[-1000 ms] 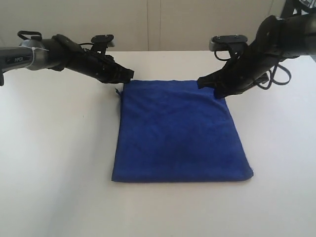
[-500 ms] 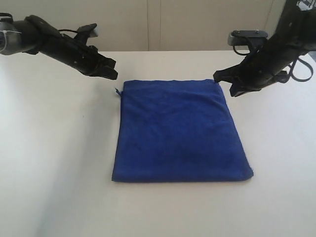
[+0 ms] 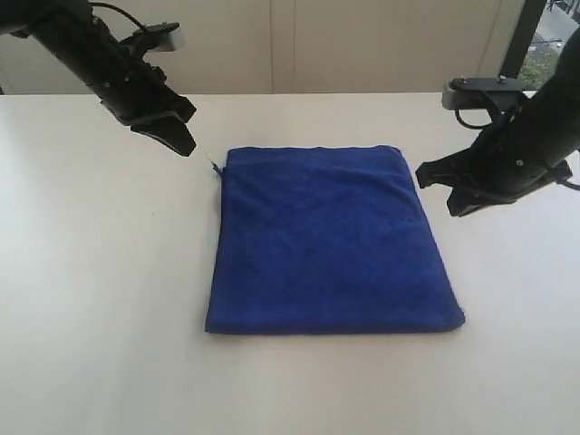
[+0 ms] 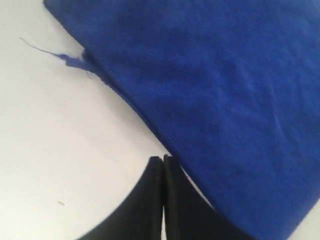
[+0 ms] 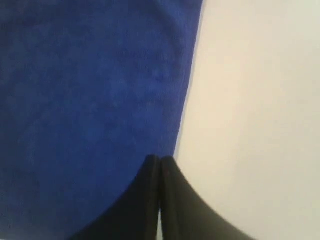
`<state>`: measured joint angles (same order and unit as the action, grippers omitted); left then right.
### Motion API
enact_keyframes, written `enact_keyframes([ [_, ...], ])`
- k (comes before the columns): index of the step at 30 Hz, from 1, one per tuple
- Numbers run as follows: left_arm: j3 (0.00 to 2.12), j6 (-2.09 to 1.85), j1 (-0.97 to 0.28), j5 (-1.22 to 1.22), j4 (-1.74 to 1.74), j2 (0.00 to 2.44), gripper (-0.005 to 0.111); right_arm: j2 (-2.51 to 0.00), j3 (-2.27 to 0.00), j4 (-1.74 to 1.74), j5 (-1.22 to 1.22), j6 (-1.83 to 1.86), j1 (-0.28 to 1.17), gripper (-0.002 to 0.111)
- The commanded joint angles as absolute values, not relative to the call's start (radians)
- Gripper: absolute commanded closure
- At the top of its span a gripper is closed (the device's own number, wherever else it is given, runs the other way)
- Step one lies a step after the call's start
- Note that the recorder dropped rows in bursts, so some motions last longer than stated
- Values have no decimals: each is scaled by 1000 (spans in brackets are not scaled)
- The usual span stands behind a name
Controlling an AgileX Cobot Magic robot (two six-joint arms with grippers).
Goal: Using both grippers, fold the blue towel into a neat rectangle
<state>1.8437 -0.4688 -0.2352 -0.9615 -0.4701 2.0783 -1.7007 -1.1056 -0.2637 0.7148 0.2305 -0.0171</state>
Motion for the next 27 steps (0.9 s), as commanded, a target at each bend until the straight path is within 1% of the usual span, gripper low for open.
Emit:
enact_keyframes([
  [1, 1694, -441, -296, -929, -432, 1947, 107, -1626, -1001, -254, 713, 240, -21, 108],
  [7, 1439, -441, -368, -798, -398, 1774, 107, -1509, -894, -256, 701, 240, -21, 108],
  [13, 1212, -468, -402, -708, -389, 1616, 107, -1393, -846, -261, 703, 293, -18, 108],
  [16, 1084, -576, -436, -674, -382, 1525, 107, -1329, -812, -281, 717, 436, 22, 108],
  [19, 1034, -685, -476, -672, -380, 1487, 107, -1320, -794, -281, 732, 588, 93, 108],
  [21, 1026, -744, -508, -688, -380, 1488, 107, -1320, -775, -281, 732, 777, 135, 108],
  [22, 1024, -783, -524, -683, -380, 1495, 107, -1320, -761, -276, 737, 962, 149, 108],
  [24, 1024, -831, -535, -667, -380, 1515, 107, -1320, -740, -271, 729, 1156, 150, 108],
  [25, 1024, -858, -535, -655, -380, 1532, 107, -1320, -728, -260, 713, 1191, 150, 106],
  [27, 1024, -897, -535, -624, -380, 1567, 107, -1320, -698, -228, 642, 1210, 150, 97],
])
